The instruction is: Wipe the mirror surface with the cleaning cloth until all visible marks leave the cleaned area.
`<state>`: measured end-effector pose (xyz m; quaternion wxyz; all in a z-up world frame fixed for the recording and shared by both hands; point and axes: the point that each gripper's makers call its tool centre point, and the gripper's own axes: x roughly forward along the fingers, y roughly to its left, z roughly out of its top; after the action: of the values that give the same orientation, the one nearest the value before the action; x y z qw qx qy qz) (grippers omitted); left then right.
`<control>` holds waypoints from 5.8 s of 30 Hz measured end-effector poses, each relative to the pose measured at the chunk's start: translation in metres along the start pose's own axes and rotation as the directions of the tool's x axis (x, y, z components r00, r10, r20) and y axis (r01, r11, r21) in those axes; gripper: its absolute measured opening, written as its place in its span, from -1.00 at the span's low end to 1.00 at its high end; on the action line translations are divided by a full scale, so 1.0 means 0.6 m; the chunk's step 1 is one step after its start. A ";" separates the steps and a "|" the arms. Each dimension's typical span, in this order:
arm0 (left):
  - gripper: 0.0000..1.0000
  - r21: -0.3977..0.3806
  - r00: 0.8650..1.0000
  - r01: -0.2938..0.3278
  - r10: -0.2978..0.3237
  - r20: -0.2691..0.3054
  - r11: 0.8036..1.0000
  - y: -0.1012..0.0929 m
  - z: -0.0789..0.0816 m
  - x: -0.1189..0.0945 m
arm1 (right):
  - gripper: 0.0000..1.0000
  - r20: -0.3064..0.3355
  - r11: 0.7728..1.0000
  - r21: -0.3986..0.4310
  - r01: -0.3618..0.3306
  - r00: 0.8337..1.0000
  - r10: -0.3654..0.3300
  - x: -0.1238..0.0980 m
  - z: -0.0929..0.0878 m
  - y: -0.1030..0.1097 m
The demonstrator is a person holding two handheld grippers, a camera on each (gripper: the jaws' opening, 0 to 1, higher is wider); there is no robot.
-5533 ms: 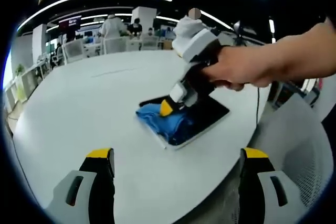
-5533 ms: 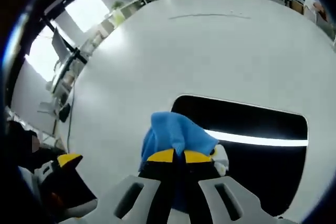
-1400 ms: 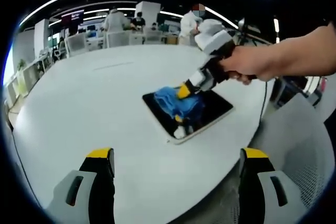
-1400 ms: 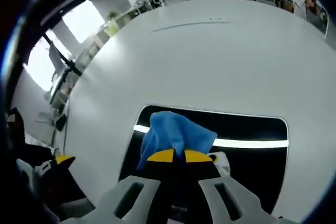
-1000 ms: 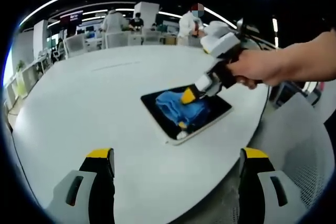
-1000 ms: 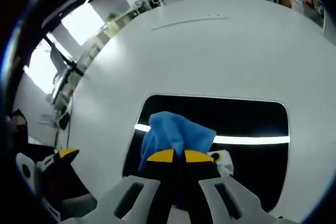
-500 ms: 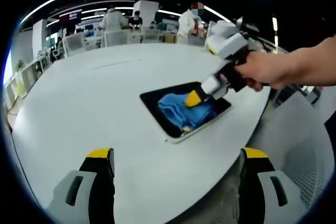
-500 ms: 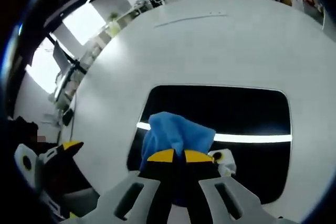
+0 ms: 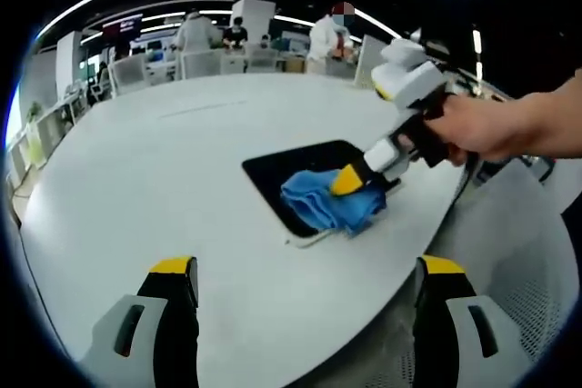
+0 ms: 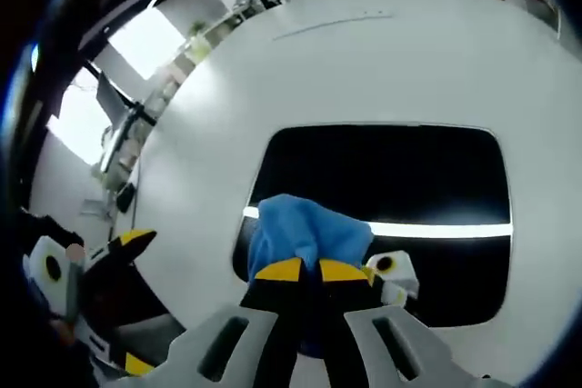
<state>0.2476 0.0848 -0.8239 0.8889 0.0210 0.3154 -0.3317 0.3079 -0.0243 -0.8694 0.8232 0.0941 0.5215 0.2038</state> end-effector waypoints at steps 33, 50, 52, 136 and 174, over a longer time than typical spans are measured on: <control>0.99 0.010 0.999 0.009 -0.008 -0.031 1.000 -0.002 -0.009 0.002 | -1.00 -0.048 0.999 -0.018 -0.040 0.998 0.039 -0.011 -0.035 0.016; 0.99 0.004 1.000 0.008 -0.008 -0.019 1.000 -0.002 -0.006 0.003 | -1.00 -0.039 0.999 -0.011 -0.047 0.998 0.046 -0.016 -0.032 0.013; 0.99 0.004 1.000 0.012 -0.012 -0.018 1.000 -0.003 -0.006 0.004 | -1.00 -0.041 0.999 -0.011 -0.046 0.998 0.046 -0.019 -0.034 0.011; 0.99 0.000 1.000 0.010 -0.010 -0.018 1.000 -0.003 -0.007 0.005 | -1.00 -0.023 0.998 -0.055 0.028 0.999 -0.029 0.008 0.057 -0.054; 0.99 -0.030 0.999 -0.040 0.040 0.020 0.999 0.019 -0.006 -0.005 | -1.00 -0.046 0.992 -0.124 0.006 0.999 -0.011 0.052 0.155 -0.073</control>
<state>0.2511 0.0962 -0.8270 0.8988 0.0107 0.3106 -0.3093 0.4133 -0.0448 -0.8704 0.8158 0.0359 0.5275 0.2343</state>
